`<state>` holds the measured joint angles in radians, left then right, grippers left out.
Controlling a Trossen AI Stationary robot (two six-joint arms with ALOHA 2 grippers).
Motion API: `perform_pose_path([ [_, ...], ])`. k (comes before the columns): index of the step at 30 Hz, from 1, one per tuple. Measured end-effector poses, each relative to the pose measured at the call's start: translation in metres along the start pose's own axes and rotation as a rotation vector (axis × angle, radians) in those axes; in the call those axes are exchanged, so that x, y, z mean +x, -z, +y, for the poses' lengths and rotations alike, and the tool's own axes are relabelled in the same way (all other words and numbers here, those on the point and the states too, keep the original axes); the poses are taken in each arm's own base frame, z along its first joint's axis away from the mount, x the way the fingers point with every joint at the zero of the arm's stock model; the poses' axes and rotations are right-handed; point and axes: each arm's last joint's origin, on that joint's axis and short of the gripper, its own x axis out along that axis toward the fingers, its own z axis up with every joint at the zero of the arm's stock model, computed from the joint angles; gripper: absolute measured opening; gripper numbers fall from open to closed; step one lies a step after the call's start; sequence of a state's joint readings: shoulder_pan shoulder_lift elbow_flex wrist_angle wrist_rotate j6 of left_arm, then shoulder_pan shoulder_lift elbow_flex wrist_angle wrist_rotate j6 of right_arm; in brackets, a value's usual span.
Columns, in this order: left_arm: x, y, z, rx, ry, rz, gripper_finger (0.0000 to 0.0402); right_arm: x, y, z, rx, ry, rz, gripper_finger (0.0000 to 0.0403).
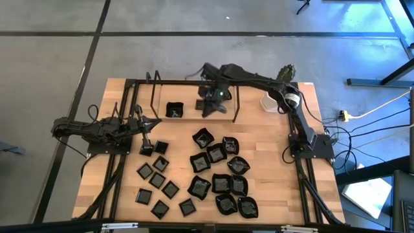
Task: Pick & Place Mini shaped plates
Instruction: Stack the leaf-shaped plate on top of the leaf-shaped plate on the shelf
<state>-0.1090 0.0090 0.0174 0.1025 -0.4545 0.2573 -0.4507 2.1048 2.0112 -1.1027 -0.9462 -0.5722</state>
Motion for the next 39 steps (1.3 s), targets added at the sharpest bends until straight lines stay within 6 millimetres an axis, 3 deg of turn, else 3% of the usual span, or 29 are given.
perform_pose_path([
  [3, 0.0, 0.0, 0.0, 0.01, -0.003, 0.002, 0.0004, 0.02, 0.009, 0.011, -0.043, -0.108, 0.046, 0.0009],
  [8, 0.0, 0.002, 0.0, -0.022, -0.013, 0.021, 0.0008, 0.061, 0.021, 0.029, -0.033, -0.212, 0.126, 0.0009],
  [14, 0.0, 0.003, 0.0, -0.024, -0.017, 0.037, 0.0005, 0.119, 0.04, 0.069, -0.11, -0.297, 0.279, 0.0005],
  [17, 0.0, 0.005, -0.001, -0.04, -0.005, 0.047, 0.0004, 0.142, 0.048, 0.098, -0.167, -0.36, 0.307, 0.0003],
  [23, 0.0, 0.005, -0.001, -0.053, 0.009, 0.05, 0.0008, 0.186, 0.064, 0.176, -0.337, -0.45, 0.392, 0.0003],
  [27, 0.0, 0.005, -0.003, -0.065, 0.061, 0.044, 0.0005, 0.193, 0.068, 0.23, -0.495, -0.442, 0.389, 0.0002],
  [32, 0.0, 0.006, -0.004, -0.063, 0.092, 0.044, 0.0005, 0.189, 0.071, 0.292, -0.649, -0.262, 0.32, 0.0002],
  [39, 0.0, 0.006, -0.004, -0.084, 0.076, 0.05, 0.0007, 0.174, 0.1, 0.345, -0.824, -0.189, 0.093, 0.0002],
])
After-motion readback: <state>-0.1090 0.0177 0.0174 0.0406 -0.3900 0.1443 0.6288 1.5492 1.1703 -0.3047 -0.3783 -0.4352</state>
